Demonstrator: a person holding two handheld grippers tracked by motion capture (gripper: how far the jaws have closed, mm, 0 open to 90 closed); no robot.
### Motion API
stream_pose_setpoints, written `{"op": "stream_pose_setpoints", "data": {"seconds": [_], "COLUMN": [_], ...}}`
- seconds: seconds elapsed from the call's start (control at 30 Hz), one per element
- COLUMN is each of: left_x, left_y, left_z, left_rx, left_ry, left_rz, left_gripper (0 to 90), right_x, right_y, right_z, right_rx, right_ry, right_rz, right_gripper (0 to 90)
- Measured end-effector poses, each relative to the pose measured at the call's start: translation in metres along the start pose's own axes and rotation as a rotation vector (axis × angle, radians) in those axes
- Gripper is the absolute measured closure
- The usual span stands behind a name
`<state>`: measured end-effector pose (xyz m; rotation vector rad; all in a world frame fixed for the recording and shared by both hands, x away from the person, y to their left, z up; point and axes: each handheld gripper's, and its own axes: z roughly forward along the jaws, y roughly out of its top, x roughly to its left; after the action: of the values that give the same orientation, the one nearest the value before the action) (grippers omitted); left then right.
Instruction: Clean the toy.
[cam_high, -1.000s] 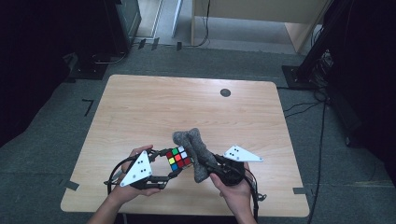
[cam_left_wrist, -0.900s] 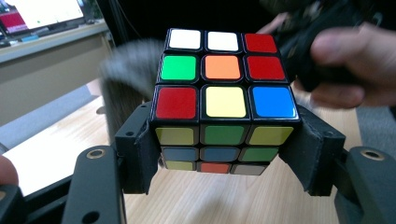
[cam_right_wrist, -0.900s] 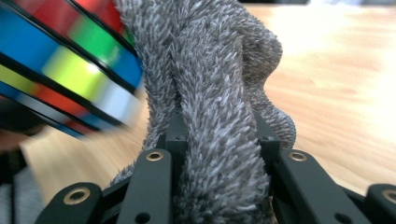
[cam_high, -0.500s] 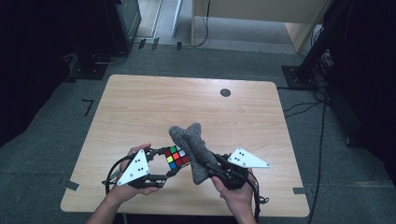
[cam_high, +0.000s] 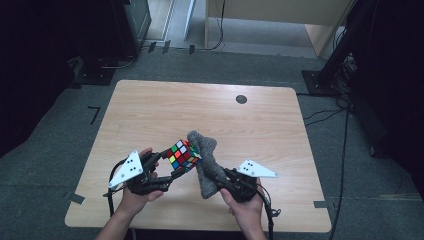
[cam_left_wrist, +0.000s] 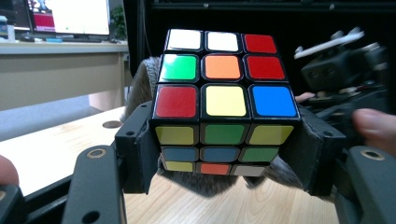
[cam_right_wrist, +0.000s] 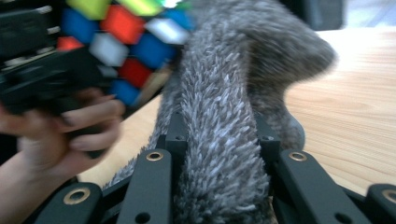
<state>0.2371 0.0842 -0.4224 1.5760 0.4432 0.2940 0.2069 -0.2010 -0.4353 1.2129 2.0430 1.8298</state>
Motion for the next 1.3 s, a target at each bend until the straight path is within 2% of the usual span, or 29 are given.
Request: {"op": "stream_pose_setpoints", "data": {"seconds": [0.07, 0.17, 0.2, 0.33, 0.43, 0.5, 0.57, 0.63, 0.73, 0.87, 1.0, 1.13, 1.23, 1.3], "left_x": [-0.003, -0.007, -0.008, -0.004, 0.001, 0.003, 0.004, 0.004, 0.003, 0.002, 0.002, 0.003, 0.005, 0.006], "left_y": [0.0, 0.001, 0.001, 0.003, 0.003, 0.003, 0.003, 0.003, 0.002, 0.003, 0.003, 0.001, 0.002, 0.002], "left_z": [0.002, 0.005, 0.005, 0.001, -0.002, -0.003, -0.003, -0.002, -0.001, 0.0, 0.001, 0.002, 0.0, -0.002], "left_rx": [-0.011, -0.007, -0.003, -0.016, -0.013, -0.012, -0.014, -0.014, -0.004, -0.007, -0.009, -0.003, -0.015, -0.018], "left_ry": [-0.029, -0.047, -0.047, -0.024, -0.004, 0.005, 0.006, 0.002, 0.002, 0.013, 0.035, 0.053, 0.071, 0.083], "left_rz": [-0.016, -0.007, 0.0, -0.023, -0.029, -0.032, -0.037, -0.04, -0.043, -0.052, -0.065, -0.066, -0.078, -0.078], "left_gripper": [34.7, 34.7, 34.7, 34.7, 34.7, 34.7, 34.7, 34.7, 34.7, 34.7, 34.7, 34.6, 34.6, 34.6], "right_x": [0.008, 0.014, 0.016, 0.023, 0.023, 0.019, 0.015, 0.015, 0.021, 0.032, 0.036, 0.039, 0.037, 0.033], "right_y": [-0.004, -0.01, -0.011, -0.016, -0.012, -0.008, -0.003, -0.003, -0.007, -0.017, -0.022, -0.021, -0.019, -0.019], "right_z": [0.006, 0.014, 0.016, 0.022, 0.018, 0.011, 0.002, -0.001, 0.005, 0.02, 0.027, 0.024, 0.02, 0.018], "right_rx": [0.016, 0.053, 0.061, 0.113, 0.105, 0.056, -0.005, -0.035, -0.007, 0.084, 0.118, 0.062, 0.014, 0.001], "right_ry": [0.028, 0.059, 0.067, 0.111, 0.066, 0.029, -0.007, -0.02, 0.022, 0.064, 0.101, 0.119, 0.095, 0.047], "right_rz": [-0.026, -0.051, -0.061, -0.128, -0.171, -0.165, -0.138, -0.147, -0.182, -0.242, -0.238, -0.233, -0.219, -0.206], "right_gripper": [68.7, 69.0, 69.1, 69.0, 69.0, 69.0, 69.0, 69.0, 68.8, 68.6, 68.4, 68.4, 68.4, 68.3]}}
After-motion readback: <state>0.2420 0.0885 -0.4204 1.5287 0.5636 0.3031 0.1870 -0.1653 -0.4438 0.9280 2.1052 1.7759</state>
